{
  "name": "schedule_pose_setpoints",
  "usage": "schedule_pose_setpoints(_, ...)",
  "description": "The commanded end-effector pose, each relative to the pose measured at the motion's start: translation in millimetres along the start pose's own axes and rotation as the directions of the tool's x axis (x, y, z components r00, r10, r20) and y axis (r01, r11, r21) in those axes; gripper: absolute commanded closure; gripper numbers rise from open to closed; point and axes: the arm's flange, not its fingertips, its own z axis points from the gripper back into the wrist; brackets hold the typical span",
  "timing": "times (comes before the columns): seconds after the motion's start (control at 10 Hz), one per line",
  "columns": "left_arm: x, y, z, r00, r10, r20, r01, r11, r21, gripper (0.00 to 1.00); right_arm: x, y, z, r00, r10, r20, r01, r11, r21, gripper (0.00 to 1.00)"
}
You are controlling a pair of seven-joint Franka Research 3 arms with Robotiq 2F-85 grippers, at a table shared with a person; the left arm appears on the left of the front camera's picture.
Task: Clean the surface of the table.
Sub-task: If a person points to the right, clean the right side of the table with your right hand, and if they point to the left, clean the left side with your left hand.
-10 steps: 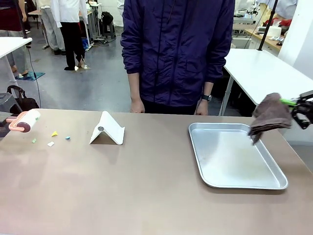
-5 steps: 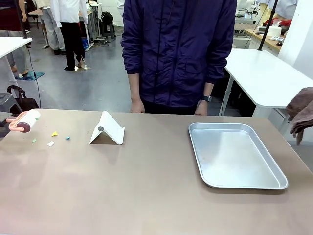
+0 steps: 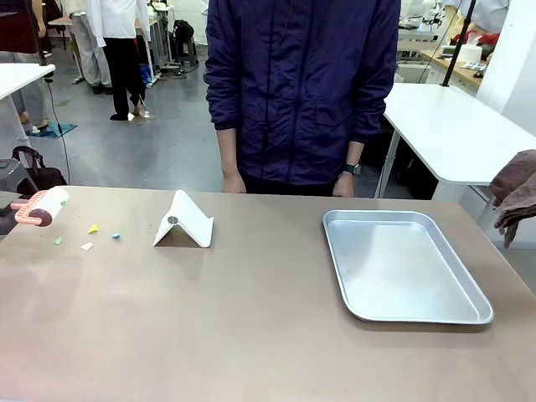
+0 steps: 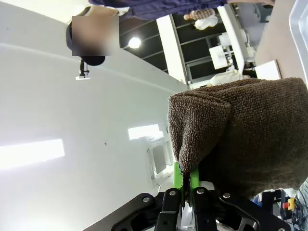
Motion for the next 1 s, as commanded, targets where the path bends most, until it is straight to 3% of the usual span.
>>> schedule_pose_setpoints(0.0,-2,-2,0,1.000,-0.017,-0.013,0.017,1.000,0.005,1.00,0,0,0,1.000,0.000,0.001,0.000,1.000,0.000,0.94)
schedule_pose_setpoints(0.5,-2,-2,0,1.000,-0.017,-0.013,0.017,1.000,0.005,1.00,-13,-58,-106,0.974,0.181,-0.136,-0.213,0.937,-0.277,0.94)
schedule_pose_setpoints(0.9,-2,-2,0,1.000,-0.017,-0.013,0.017,1.000,0.005,1.00,-18,-110,-181,0.921,0.332,-0.204,-0.386,0.846,-0.368,0.94)
